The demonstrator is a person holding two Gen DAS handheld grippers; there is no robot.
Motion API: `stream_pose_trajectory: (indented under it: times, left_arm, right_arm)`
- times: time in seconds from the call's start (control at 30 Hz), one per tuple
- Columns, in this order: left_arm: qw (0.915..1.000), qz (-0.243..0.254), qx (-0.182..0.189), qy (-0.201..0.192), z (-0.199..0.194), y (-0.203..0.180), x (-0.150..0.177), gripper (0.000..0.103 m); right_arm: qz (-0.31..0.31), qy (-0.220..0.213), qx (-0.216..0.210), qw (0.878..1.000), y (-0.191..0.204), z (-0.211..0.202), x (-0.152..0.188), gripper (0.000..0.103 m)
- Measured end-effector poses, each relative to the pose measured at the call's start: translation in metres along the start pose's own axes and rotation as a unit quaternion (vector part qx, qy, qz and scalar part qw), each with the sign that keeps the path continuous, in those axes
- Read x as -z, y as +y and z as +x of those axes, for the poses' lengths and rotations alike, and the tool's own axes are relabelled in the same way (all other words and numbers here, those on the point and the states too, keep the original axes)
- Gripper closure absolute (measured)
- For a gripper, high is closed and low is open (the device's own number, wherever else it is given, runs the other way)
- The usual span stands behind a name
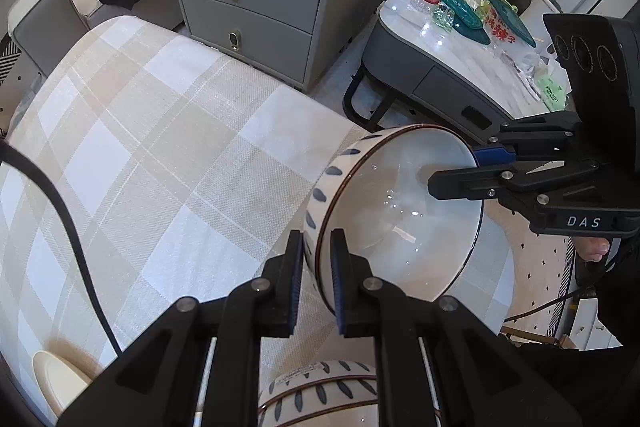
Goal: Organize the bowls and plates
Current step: 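Lower the held bowl into the stacked blue-patterned bowls with the right gripper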
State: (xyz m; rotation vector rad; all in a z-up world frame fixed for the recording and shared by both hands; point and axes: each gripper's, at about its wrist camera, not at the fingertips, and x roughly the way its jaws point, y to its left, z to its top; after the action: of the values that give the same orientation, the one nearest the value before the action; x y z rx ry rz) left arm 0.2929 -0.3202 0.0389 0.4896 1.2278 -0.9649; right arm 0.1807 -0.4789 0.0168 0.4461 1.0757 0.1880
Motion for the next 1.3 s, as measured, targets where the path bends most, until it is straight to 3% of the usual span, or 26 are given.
stream_pose_trajectory:
  times: [0.7,1.0,1.3]
  left_arm:
    - [0.9980,0.002,-0.029,-0.056,-0.068,-0.014,0.014,0.093]
    - [0.9955,-0.009,-0.052,-0.079,-0.107,-0.014,0.046,0.093]
    - [0.9933,-0.043,-0.063,-0.086,-0.126,-0.001,0.091,0.093]
  right_arm:
    - [-0.039,-0.042,0.006,0.998,0.046,-0.056,0.000,0.086]
    - [-0.074,-0.051,0.001,0.996,0.093,-0.070,0.008,0.085]
    - [-0.105,-0.036,-0.011,0.994,0.140,-0.058,0.021,0.085]
